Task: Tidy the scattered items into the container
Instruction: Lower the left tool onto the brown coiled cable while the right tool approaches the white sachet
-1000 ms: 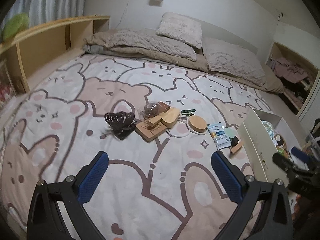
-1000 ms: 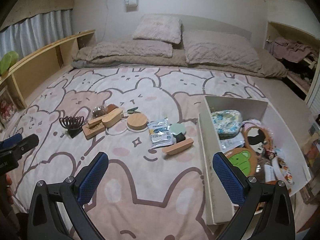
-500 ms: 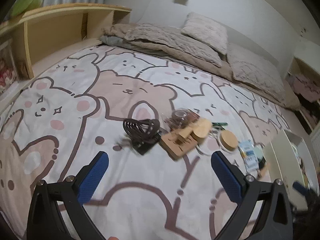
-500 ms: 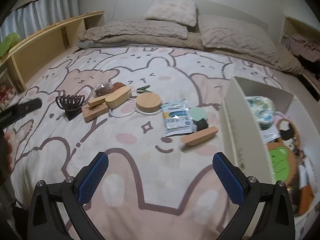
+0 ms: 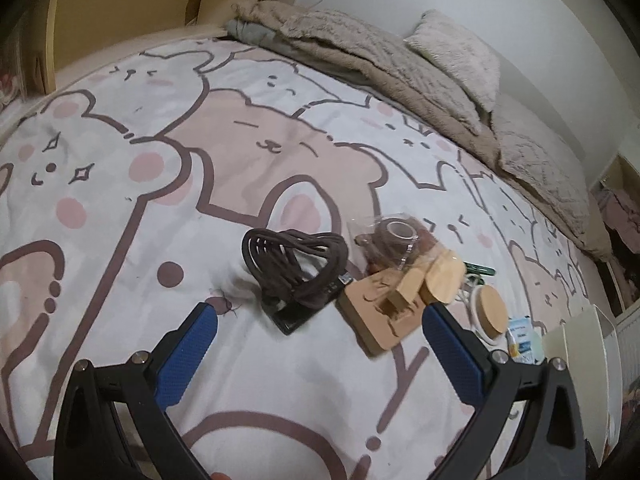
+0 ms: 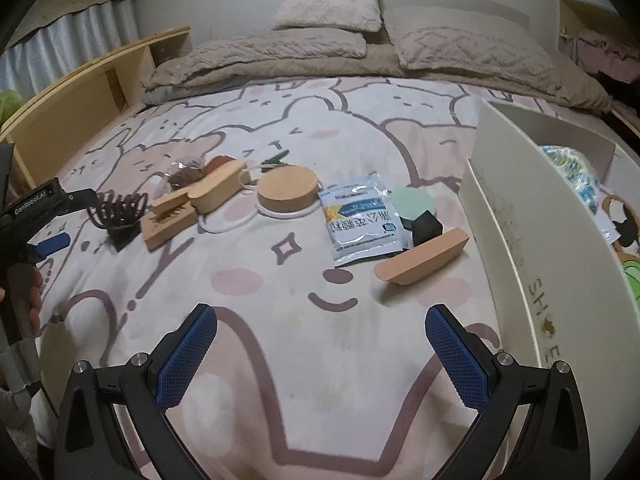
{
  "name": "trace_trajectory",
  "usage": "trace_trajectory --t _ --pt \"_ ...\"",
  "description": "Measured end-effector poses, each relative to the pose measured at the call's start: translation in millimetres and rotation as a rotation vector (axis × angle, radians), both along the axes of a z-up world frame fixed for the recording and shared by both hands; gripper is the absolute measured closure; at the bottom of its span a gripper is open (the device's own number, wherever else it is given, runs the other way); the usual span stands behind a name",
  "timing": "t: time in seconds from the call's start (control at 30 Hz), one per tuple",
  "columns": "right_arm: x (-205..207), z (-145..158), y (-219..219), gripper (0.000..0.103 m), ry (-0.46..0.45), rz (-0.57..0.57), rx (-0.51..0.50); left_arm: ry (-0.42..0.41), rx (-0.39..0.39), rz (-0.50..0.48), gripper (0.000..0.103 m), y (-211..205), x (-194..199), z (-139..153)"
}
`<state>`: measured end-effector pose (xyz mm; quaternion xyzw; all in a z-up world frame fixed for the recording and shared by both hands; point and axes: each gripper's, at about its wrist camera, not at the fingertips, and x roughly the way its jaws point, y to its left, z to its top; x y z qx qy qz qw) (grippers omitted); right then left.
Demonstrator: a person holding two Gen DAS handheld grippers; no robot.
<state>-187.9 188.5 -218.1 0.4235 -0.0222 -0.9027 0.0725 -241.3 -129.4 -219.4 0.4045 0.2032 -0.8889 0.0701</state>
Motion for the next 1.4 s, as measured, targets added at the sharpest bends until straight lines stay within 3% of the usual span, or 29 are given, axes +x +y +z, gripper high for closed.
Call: trace_trajectory --t 0.2,0.43,0.73,1.0,1.07,1.13,1.27,1.4 --pt "-19 -10 4 0.000 0.002 0.006 0.062 -0.002 0.015 0.014 0.000 -8 -12 -12" --pt "-44 -15 -3 0.000 -0.009 0.110 0.094 0.027 0.037 0.005 0.000 -10 -24 -15" --pt "-90 -7 8 0.000 -0.046 0.132 0.006 0.046 0.024 -0.013 0.002 -9 -34 -17" --pt "-109 -29 14 0.000 -0.091 0.131 0.014 0.043 0.055 -0.008 0.009 -16 -35 -21" --pt "-108 -30 10 0.006 -0.089 0.152 0.022 0.043 0.061 -0.014 0.015 -16 -36 -22" --pt "-108 -33 6 0.018 -0.114 0.166 0.023 0.045 0.064 -0.022 0.020 -15 -36 -22" --pt "-106 -39 1 0.019 -0.111 0.162 0.090 0.046 0.055 -0.032 0.023 -14 -36 -21" --pt "-111 -39 7 0.023 -0.112 0.127 0.089 0.040 0.053 -0.033 0.029 -15 -36 -22"
